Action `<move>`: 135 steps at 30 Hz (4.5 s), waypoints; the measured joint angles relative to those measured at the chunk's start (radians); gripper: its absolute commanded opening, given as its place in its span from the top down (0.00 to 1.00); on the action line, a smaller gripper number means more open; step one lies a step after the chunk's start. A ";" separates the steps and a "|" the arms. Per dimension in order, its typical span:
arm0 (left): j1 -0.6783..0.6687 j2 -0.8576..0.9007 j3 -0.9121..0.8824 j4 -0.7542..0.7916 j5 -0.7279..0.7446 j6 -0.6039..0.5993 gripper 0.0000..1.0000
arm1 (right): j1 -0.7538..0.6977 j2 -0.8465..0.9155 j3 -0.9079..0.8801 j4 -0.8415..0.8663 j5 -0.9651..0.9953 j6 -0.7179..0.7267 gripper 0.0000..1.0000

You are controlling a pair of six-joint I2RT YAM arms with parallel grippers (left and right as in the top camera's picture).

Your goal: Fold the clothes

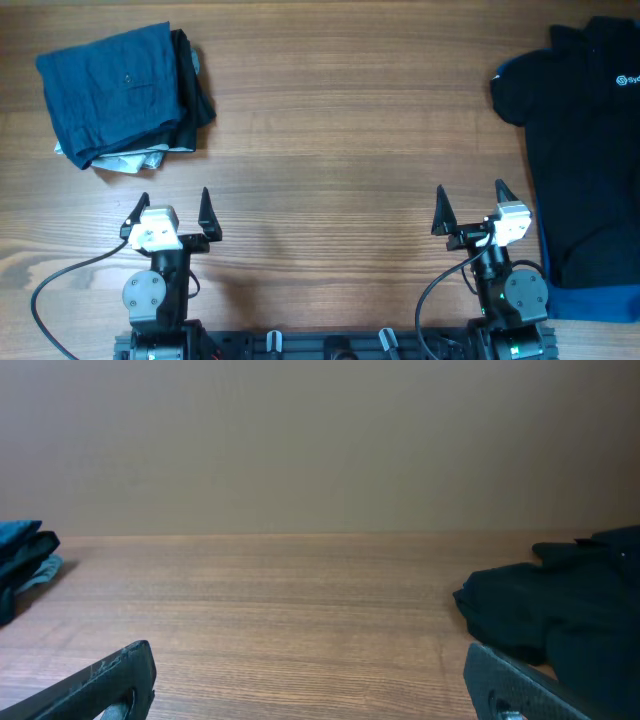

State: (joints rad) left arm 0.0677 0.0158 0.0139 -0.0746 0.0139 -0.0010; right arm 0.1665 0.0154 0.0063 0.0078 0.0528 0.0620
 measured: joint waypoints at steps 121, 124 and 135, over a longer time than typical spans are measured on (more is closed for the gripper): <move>-0.048 0.006 0.000 0.000 0.004 0.000 0.00 | -0.323 2.295 1.893 -0.820 0.027 0.267 0.34; -0.048 0.006 0.000 0.000 0.004 0.000 0.00 | -0.323 2.362 1.893 -0.792 0.045 0.281 0.46; -0.048 0.006 -0.001 0.000 0.004 0.000 0.00 | -0.329 2.370 1.901 -0.780 0.063 0.299 0.96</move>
State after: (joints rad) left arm 0.0193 0.0216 0.0132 -0.0742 0.0177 -0.0010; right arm -0.1627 2.3856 1.9072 -0.7723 0.1162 0.3611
